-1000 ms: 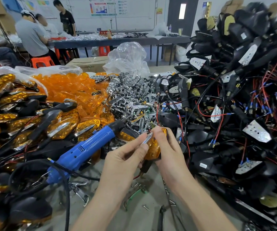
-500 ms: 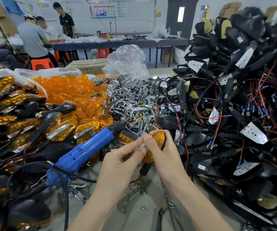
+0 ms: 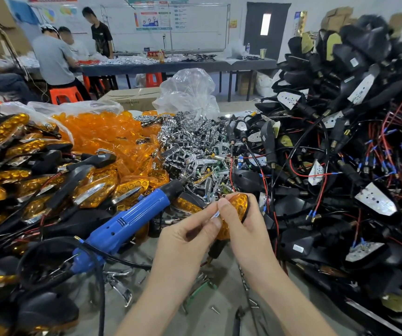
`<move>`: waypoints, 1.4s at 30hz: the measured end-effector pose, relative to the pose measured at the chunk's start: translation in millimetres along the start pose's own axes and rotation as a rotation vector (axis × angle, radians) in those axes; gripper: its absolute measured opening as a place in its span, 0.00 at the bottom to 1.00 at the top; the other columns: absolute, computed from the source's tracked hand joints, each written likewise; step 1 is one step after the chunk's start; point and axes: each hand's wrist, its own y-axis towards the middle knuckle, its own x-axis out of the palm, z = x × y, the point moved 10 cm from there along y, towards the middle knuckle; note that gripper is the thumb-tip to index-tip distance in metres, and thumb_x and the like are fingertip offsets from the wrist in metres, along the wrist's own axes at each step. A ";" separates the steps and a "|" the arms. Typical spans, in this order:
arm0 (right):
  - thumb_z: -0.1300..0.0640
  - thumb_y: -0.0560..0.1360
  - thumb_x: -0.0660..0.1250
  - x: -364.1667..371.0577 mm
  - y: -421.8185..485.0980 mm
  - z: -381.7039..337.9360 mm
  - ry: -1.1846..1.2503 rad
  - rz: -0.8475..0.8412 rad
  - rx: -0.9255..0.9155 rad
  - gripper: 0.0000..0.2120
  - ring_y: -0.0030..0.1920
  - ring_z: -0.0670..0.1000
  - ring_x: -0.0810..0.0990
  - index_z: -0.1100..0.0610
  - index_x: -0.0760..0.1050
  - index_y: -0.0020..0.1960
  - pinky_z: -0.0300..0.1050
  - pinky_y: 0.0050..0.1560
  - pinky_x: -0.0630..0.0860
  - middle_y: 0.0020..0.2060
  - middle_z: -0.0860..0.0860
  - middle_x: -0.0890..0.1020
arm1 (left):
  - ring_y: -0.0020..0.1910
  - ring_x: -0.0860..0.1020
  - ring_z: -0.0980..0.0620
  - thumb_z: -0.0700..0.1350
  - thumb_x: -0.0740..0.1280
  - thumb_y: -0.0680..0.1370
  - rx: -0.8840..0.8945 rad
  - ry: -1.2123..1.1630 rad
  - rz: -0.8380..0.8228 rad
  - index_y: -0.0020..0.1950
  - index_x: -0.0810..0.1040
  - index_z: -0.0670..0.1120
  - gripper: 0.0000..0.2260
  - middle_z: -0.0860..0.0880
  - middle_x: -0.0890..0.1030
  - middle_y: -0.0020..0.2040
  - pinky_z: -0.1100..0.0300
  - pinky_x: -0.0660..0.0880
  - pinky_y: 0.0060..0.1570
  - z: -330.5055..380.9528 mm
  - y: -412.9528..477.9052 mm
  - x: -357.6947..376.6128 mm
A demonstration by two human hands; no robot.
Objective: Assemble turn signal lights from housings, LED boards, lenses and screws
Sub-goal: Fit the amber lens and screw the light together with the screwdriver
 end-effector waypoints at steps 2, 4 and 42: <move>0.48 0.74 0.68 0.7 -0.9 1.4 0.015 0.000 0.004 0.08 0.38 0.41 0.78 0.51 0.75 0.49 0.34 0.40 0.76 0.36 0.42 0.80 | 0.36 0.78 0.70 0.38 0.69 0.77 0.010 0.026 -0.003 0.57 0.84 0.51 0.12 0.61 0.84 0.38 0.76 0.72 0.38 -0.9 0.4 0.8; 0.49 0.73 0.67 -1.1 -1.0 2.6 0.009 0.021 0.006 0.03 0.38 0.41 0.78 0.47 0.76 0.45 0.33 0.40 0.75 0.36 0.42 0.80 | 0.45 0.82 0.67 0.37 0.69 0.78 0.005 0.034 -0.016 0.57 0.84 0.51 0.13 0.59 0.86 0.44 0.74 0.74 0.43 -4.2 1.1 3.5; 0.59 0.69 0.76 3.3 5.2 18.1 0.528 -0.035 0.297 0.05 0.42 0.53 0.86 0.51 0.83 0.41 0.45 0.39 0.82 0.39 0.54 0.84 | 0.39 0.78 0.60 0.55 0.65 0.77 0.085 0.195 -0.136 0.49 0.82 0.53 0.09 0.56 0.82 0.40 0.68 0.75 0.41 -5.3 4.0 2.8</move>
